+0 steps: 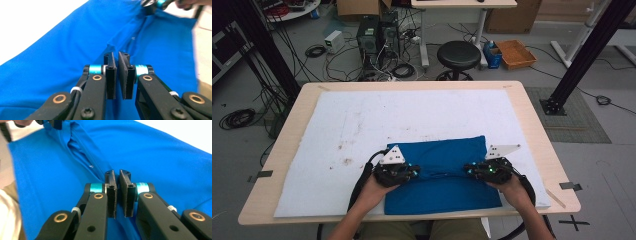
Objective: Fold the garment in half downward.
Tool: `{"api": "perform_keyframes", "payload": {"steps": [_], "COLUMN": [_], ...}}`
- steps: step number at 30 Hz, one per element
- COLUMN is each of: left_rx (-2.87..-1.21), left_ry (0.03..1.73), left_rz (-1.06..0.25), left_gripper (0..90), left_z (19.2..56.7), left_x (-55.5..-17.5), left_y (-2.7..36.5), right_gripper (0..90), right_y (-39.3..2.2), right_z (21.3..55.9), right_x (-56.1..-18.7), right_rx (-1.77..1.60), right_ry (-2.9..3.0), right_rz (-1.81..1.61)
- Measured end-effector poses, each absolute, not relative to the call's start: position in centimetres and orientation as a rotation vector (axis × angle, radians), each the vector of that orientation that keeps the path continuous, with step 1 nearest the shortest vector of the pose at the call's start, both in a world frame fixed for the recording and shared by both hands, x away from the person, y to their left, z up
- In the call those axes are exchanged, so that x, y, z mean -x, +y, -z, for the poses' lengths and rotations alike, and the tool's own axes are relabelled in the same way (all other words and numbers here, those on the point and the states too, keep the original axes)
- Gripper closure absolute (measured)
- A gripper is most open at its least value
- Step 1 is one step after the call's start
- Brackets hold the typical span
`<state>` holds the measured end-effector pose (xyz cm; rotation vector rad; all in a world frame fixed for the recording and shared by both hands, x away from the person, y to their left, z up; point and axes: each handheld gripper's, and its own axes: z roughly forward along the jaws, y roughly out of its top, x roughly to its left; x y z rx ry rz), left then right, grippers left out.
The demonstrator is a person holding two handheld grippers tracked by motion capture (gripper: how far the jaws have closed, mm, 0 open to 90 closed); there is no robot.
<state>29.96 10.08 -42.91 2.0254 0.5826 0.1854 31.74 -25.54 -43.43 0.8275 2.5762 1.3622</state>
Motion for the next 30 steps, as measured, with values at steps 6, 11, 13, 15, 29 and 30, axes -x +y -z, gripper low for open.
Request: {"api": "perform_keyframes", "payload": {"steps": [6,11,13,15,29,30], "left_rx": [-2.085,-2.077,-2.056,-2.002,-1.883,-1.890], "left_ry": [0.409,0.418,0.446,0.624,0.981,0.978], "left_rz": [-0.017,0.042,0.020,-0.117,-0.486,-0.487], "left_gripper": [84.3,64.8,59.1,58.7,60.1,59.3], "left_z": [43.1,43.0,42.9,42.5,42.7,43.0], "left_x": [-27.6,-26.6,-26.6,-26.8,-25.9,-25.9], "left_y": [10.7,11.6,12.0,13.3,15.5,15.5], "right_gripper": [84.9,72.5,70.1,69.7,69.1,67.2], "right_y": [-26.1,-26.9,-27.5,-28.3,-31.0,-31.2], "right_z": [43.2,43.3,43.1,42.8,43.0,43.1], "right_x": [-30.1,-28.6,-28.2,-27.9,-26.4,-26.4], "right_rx": [-0.717,-0.708,-0.754,-0.844,-1.062,-1.074], "right_ry": [2.657,2.765,2.730,2.646,2.371,2.353], "right_rz": [-1.397,-1.429,-1.462,-1.475,-1.250,-1.228]}}
